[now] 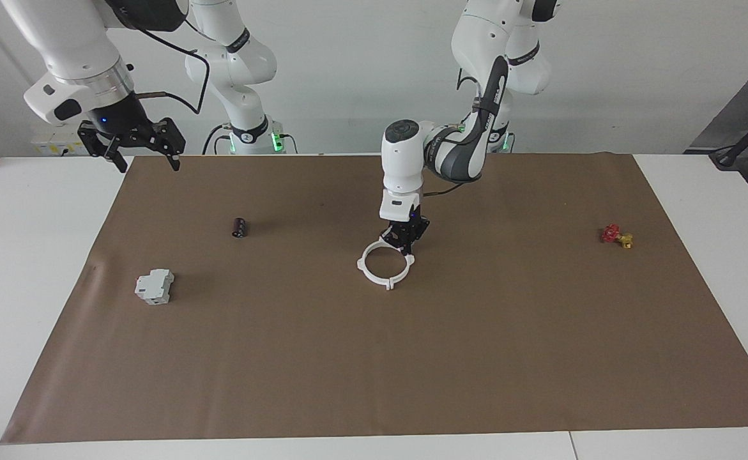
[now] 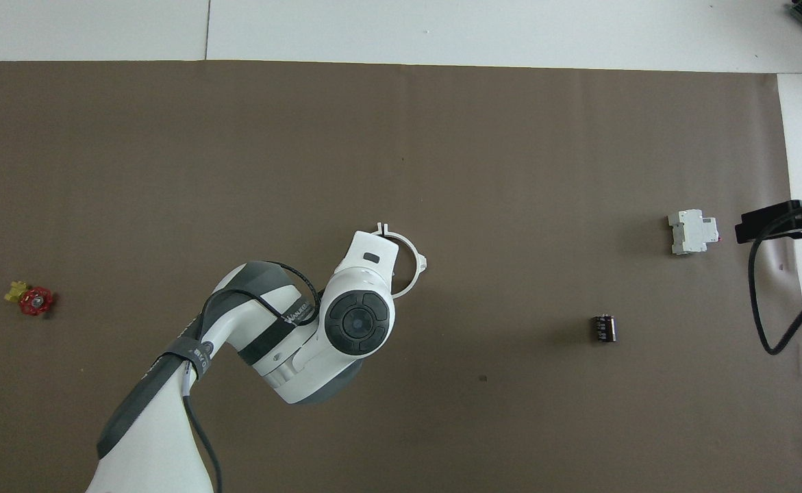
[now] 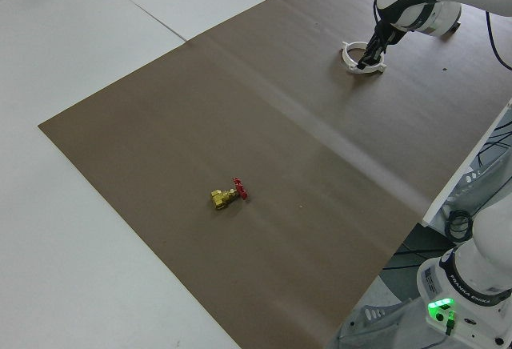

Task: Assemble drain pipe with both arms
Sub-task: 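Press the held half onto the placed half with the left gripper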

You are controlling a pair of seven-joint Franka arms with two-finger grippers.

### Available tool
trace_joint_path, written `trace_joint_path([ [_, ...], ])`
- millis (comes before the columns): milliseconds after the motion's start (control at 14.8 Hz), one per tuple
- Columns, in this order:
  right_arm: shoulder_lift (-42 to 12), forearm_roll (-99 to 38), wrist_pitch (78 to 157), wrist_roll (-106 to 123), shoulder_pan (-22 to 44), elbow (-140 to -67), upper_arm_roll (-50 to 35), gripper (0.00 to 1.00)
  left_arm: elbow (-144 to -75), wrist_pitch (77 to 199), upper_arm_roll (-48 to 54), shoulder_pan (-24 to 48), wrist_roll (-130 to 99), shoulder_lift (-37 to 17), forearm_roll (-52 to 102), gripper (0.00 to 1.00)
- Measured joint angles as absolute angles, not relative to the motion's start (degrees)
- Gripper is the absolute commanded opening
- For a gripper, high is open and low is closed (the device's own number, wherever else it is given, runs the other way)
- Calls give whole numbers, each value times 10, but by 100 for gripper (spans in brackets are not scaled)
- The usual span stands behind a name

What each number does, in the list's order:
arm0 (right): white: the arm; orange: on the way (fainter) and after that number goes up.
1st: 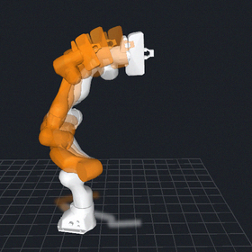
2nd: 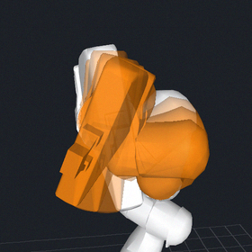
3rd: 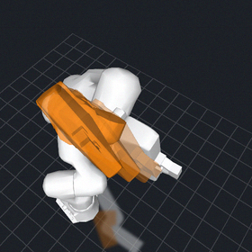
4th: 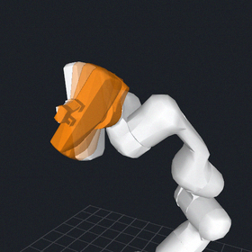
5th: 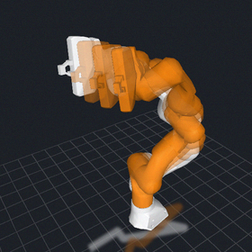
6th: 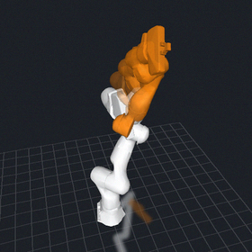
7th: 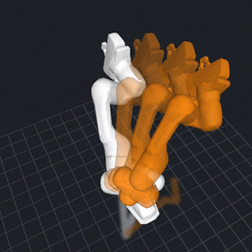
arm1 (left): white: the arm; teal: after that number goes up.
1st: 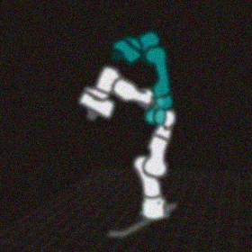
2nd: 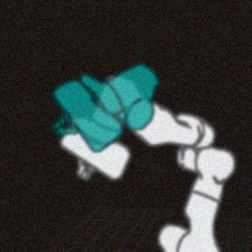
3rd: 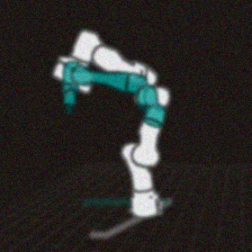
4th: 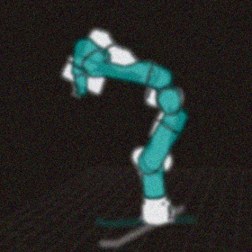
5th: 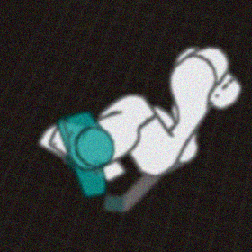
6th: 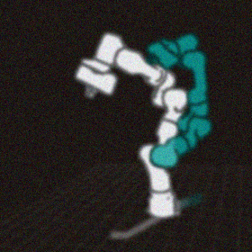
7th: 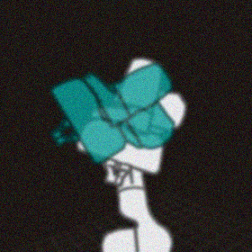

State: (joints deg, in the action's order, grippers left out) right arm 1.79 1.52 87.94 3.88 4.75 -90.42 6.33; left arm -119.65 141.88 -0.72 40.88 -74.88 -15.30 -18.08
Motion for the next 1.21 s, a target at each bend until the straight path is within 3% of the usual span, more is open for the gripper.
trace_joint_path([
  [135, 18, 15, 879, 39, 48, -904, 63, 100, -1196, 1419, -7, 409, -749, -153, -181, 0],
  [337, 18, 15, 879, 39, 48, -904, 63, 100, -1196, 1418, -7, 409, -749, -154, -181, 100],
  [1213, 18, 15, 879, 39, 48, -904, 63, 100, -1188, 1400, -12, 409, -736, -157, -191, 100],
])
